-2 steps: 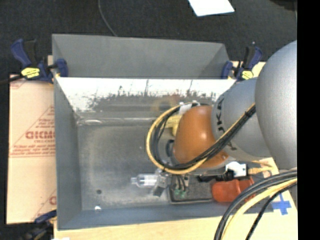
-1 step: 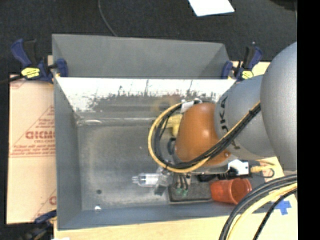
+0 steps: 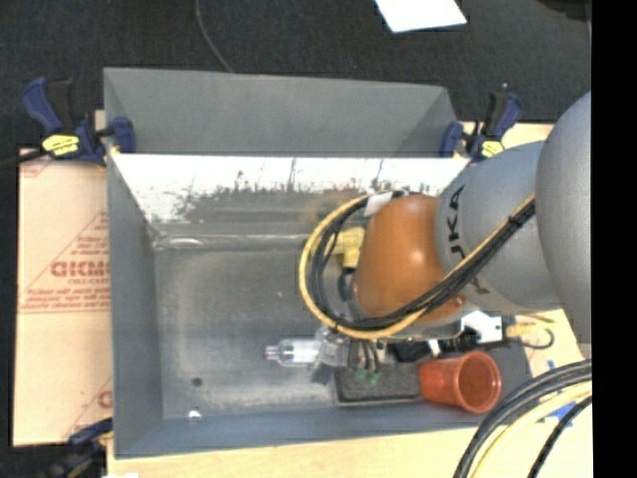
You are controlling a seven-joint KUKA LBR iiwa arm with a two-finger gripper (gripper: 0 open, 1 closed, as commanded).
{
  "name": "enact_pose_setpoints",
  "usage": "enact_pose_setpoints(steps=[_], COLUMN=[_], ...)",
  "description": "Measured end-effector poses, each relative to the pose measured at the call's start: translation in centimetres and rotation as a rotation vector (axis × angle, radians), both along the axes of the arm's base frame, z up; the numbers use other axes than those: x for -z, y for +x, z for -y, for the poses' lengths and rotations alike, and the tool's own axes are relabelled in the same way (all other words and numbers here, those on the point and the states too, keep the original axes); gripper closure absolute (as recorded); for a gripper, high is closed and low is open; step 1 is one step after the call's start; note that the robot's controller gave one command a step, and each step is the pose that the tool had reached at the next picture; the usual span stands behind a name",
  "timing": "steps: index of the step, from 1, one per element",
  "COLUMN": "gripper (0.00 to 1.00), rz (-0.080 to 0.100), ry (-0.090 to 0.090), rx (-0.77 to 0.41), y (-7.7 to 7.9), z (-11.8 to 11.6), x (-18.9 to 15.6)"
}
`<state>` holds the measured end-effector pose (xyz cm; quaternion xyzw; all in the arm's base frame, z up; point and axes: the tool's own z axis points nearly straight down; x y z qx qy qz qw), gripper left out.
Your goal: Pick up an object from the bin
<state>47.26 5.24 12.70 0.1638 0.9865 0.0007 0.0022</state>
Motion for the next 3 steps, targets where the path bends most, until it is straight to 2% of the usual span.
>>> enact_pose_setpoints(steps=[3], gripper=[1.00], rz=[0.004], ry=[0.000], rx=[-0.005], y=[0.1], z=[0.1], x=[-4.6])
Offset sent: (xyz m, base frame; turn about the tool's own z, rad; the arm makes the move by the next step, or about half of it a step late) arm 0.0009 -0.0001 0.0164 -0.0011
